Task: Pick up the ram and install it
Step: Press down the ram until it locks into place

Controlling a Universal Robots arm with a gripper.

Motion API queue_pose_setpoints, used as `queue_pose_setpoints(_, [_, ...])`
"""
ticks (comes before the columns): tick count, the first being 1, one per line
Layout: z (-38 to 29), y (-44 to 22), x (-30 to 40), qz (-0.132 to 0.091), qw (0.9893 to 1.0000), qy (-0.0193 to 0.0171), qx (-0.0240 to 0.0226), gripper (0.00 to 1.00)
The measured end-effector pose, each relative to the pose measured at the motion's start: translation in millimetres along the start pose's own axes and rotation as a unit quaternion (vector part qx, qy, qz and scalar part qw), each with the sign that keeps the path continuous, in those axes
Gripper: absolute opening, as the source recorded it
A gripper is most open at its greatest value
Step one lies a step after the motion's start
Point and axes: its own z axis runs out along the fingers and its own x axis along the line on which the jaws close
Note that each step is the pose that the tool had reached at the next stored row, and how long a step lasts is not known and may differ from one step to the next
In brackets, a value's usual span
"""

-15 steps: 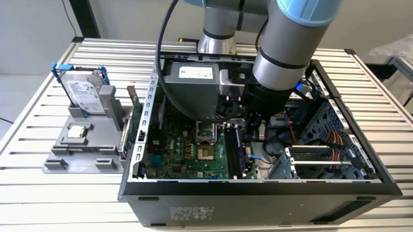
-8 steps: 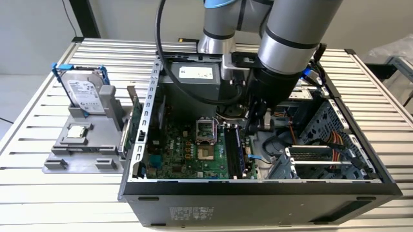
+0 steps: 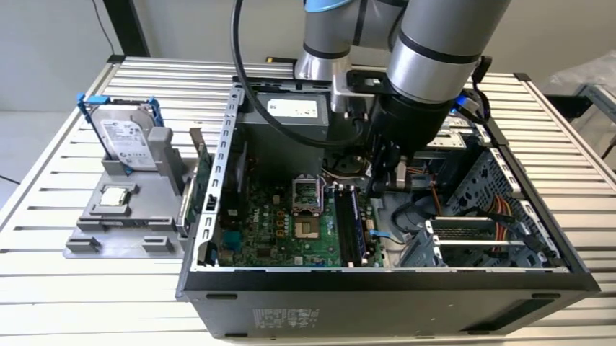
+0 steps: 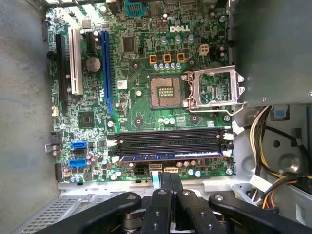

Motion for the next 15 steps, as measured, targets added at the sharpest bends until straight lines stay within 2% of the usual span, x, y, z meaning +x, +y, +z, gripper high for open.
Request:
queue_pose_setpoints(10, [-0.8, 0.0, 0.1, 0.000, 1.0000, 0.0003, 0.0000, 0.00])
queue_pose_setpoints(15, [-5.8, 0.2, 0.2, 0.000, 1.0000, 0.0002, 0.0000, 0.00])
